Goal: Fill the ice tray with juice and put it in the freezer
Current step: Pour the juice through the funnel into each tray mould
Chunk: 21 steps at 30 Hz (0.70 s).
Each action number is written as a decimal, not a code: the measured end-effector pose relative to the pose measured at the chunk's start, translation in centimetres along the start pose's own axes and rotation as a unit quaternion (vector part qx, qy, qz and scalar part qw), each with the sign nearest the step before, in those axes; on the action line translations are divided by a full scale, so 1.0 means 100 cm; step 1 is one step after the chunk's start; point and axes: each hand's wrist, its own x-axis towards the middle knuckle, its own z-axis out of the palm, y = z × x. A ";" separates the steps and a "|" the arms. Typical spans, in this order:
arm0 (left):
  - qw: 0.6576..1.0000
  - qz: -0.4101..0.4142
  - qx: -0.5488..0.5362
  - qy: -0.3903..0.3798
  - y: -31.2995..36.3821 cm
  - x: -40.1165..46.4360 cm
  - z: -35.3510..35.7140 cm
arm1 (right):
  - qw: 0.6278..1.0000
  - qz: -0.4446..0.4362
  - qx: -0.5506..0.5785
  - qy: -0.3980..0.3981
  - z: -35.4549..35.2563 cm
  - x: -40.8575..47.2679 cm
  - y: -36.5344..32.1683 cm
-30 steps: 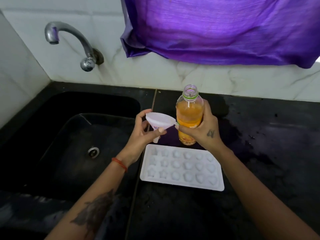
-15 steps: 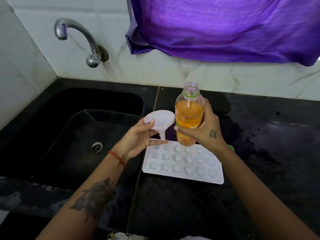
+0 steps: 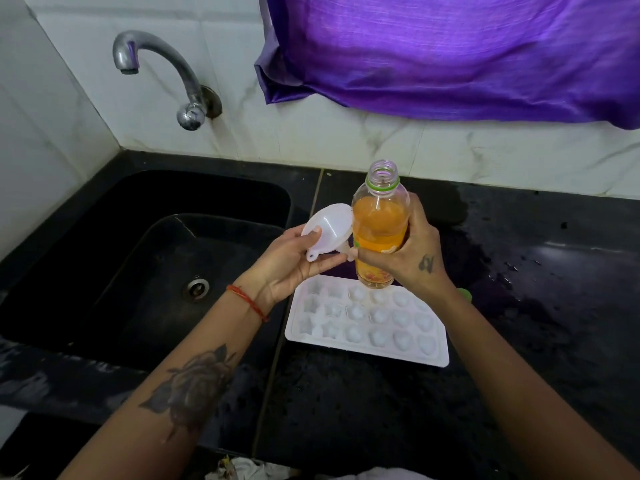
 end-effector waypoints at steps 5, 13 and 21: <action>0.999 -0.030 0.037 -0.009 0.007 -0.004 -0.004 | 1.000 0.002 0.005 -0.006 0.003 -0.006 0.005; 0.947 0.013 0.260 0.187 0.008 -0.008 -0.027 | 1.000 -0.005 -0.024 -0.012 0.000 -0.011 0.013; 0.871 0.082 0.394 0.281 -0.010 -0.005 -0.033 | 0.999 0.014 -0.040 0.001 -0.006 -0.016 0.015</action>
